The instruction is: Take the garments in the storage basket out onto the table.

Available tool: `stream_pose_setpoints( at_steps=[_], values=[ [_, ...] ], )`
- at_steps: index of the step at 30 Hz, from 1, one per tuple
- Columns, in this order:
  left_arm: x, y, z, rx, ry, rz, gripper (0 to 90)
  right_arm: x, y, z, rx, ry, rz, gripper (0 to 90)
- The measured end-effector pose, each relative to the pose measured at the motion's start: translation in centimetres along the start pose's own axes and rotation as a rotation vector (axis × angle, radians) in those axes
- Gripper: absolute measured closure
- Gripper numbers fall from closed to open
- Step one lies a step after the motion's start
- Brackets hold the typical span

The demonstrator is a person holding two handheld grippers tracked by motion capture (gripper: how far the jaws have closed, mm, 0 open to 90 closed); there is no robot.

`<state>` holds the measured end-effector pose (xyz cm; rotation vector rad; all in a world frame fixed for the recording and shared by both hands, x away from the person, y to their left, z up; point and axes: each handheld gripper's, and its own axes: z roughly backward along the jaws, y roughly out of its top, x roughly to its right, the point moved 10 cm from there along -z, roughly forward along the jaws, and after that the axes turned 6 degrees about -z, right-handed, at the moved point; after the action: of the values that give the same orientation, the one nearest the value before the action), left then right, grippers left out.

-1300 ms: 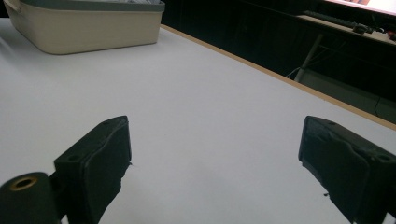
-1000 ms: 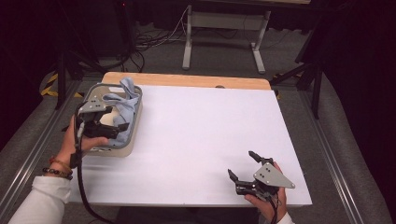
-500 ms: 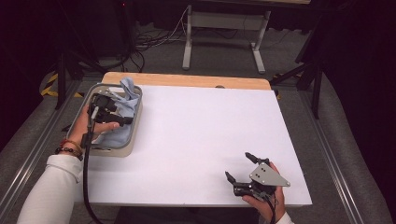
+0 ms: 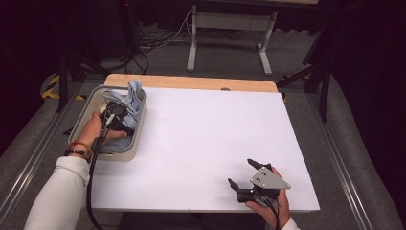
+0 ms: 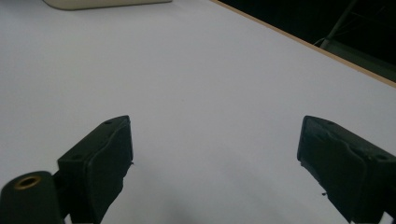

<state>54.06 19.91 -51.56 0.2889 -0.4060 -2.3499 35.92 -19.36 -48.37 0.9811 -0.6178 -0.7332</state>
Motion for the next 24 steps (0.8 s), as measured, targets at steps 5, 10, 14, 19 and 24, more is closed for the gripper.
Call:
stream_pose_setpoints(
  at_steps=[5,10,14,19,24],
  values=[
    [-0.2,0.2,0.5,0.029,0.013,0.001,60.6,-0.2,-0.1,-0.1,-0.012,-0.001,0.006,11.3],
    [-0.5,0.6,1.8,0.103,0.029,0.017,63.6,0.1,0.2,0.2,0.004,-0.013,0.008,11.9],
    [-1.0,0.6,3.1,0.166,0.052,0.040,64.1,0.4,0.5,0.6,0.025,-0.022,0.003,12.3],
    [-1.6,0.6,5.3,0.280,0.071,0.065,64.2,0.4,0.7,0.7,0.033,-0.026,0.004,12.4],
    [-1.7,0.9,7.2,0.382,0.077,0.084,64.2,0.4,0.8,0.8,0.042,-0.030,0.006,12.5]
  ],
)
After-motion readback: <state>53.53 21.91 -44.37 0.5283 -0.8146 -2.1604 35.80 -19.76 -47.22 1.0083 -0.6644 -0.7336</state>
